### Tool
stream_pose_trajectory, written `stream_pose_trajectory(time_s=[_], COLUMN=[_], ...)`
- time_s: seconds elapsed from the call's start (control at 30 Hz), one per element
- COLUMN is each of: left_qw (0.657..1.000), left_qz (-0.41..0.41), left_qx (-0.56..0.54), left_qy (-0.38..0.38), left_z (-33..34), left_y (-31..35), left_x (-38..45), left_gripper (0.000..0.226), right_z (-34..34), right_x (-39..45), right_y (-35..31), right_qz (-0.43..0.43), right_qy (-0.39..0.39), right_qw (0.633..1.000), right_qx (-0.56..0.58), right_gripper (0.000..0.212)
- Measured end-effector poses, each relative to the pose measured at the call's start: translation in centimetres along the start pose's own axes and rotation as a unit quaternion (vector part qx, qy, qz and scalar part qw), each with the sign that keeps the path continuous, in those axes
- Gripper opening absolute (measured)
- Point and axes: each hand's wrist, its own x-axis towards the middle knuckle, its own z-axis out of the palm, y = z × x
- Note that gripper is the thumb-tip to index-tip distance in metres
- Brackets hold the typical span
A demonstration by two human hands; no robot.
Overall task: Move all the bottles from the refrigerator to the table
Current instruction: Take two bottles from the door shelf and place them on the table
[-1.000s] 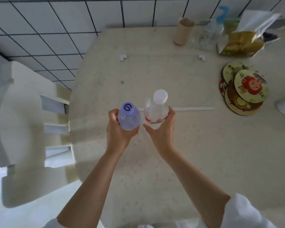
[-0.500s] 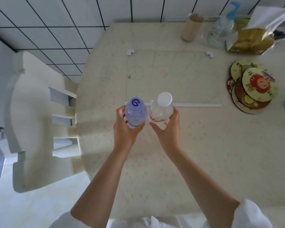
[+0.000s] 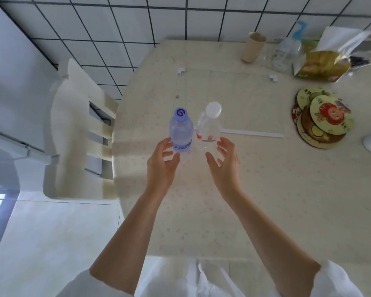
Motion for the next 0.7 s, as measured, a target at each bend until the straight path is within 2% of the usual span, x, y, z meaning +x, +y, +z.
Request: stream_pose_trajectory(time_s=[0.17, 0.3, 0.53, 0.7], left_qw=[0.999, 0.996, 0.993, 0.977], left_qz=[0.006, 0.033, -0.042, -0.076], left_qx=[-0.004, 0.012, 0.015, 0.007], left_qy=[0.041, 0.079, 0.111, 0.201], left_z=[0.0, -0.7, -3.7, -7.5], left_y=[0.2, -0.7, -2.1, -3.9], left_x=[-6.5, -14.8, -30.0, -37.6], left_gripper=[0.03, 0.026, 0.023, 0.023], right_z=[-2.7, -5.4, -9.4, -7.9], right_x=[-4.9, -10.8, -21.2, -27.4], right_y=[0.7, 1.8, 0.9, -0.6], right_qz=[-0.025, -0.053, -0.09, -0.16], right_qy=[-0.037, -0.069, -0.203, -0.286], right_qw=[0.999, 0.996, 0.975, 0.942], right_qx=[-0.017, -0.027, -0.014, -0.075], right_gripper=[0.04, 0.039, 0.033, 0.034])
